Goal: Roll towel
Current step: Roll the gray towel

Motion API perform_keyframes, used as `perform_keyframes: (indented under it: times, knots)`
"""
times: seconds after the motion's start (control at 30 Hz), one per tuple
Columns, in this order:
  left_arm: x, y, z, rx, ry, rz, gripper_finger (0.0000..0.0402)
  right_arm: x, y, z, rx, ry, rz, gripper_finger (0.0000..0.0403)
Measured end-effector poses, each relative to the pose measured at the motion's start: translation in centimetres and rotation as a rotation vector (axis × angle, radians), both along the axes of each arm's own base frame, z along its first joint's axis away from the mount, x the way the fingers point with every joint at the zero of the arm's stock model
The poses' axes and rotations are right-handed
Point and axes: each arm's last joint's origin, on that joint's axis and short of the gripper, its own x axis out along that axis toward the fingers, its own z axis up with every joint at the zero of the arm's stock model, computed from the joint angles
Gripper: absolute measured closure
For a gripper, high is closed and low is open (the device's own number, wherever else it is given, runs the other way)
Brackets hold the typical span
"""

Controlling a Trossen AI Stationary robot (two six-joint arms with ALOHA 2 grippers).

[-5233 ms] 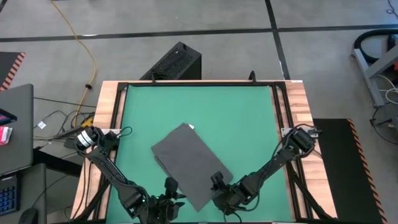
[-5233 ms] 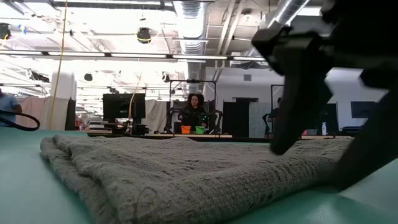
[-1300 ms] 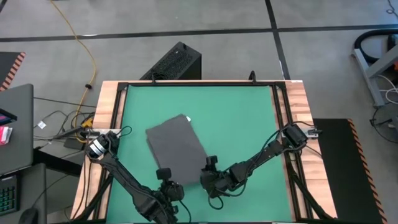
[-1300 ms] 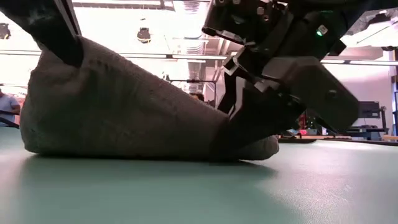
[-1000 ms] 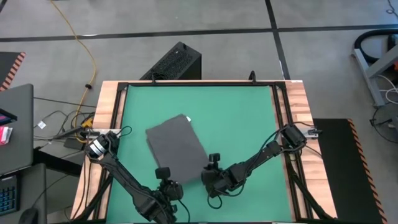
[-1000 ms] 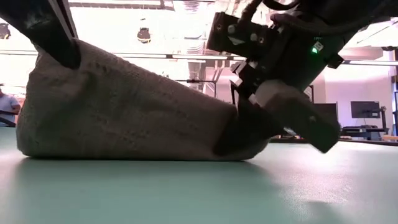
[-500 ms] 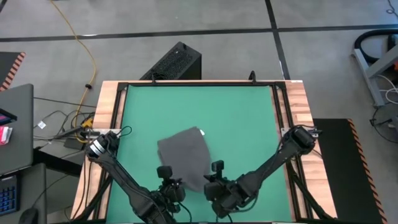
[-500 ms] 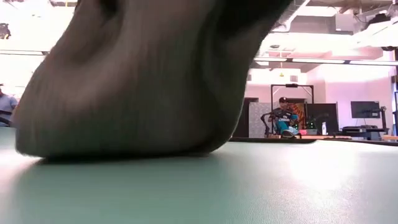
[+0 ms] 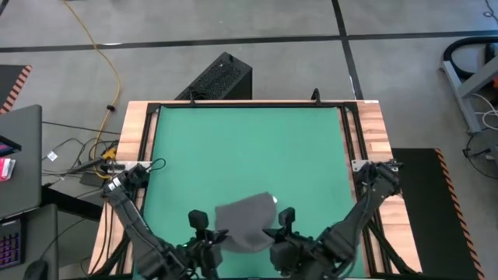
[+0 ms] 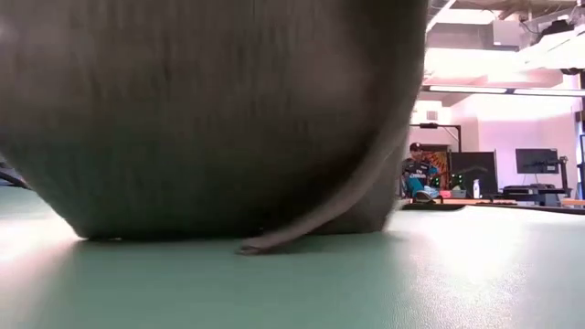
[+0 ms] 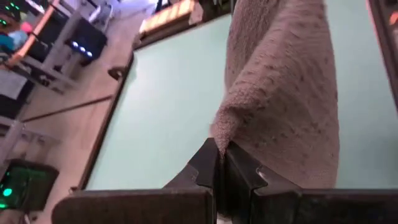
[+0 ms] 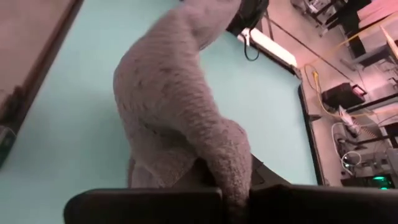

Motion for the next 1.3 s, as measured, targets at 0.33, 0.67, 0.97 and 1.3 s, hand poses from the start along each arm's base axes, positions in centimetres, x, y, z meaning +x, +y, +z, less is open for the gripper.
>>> perform_keyframes:
  times: [0.33, 0.67, 0.97, 1.3]
  knots:
    - [-1.5, 0.0, 4.9, 0.035, -0.103, -0.060, 0.0401, -2.2, 1.4, 4.3, 0.051, -0.074, 0.083, 0.0388]
    - [-0.9, 3.0, 5.1, -0.111, -0.057, 0.079, 0.0401, -0.4, -0.2, 3.7, 0.145, 0.047, 0.119, 0.0388]
    - [1.1, 5.6, 3.7, -0.194, 0.119, 0.126, 0.0401, 1.9, -5.8, 1.4, 0.180, 0.348, -0.021, 0.0388]
    - [3.1, 8.4, -2.2, 0.070, 0.314, 0.188, 0.0401, 5.3, -11.1, -4.2, 0.064, 0.504, -0.108, 0.0388]
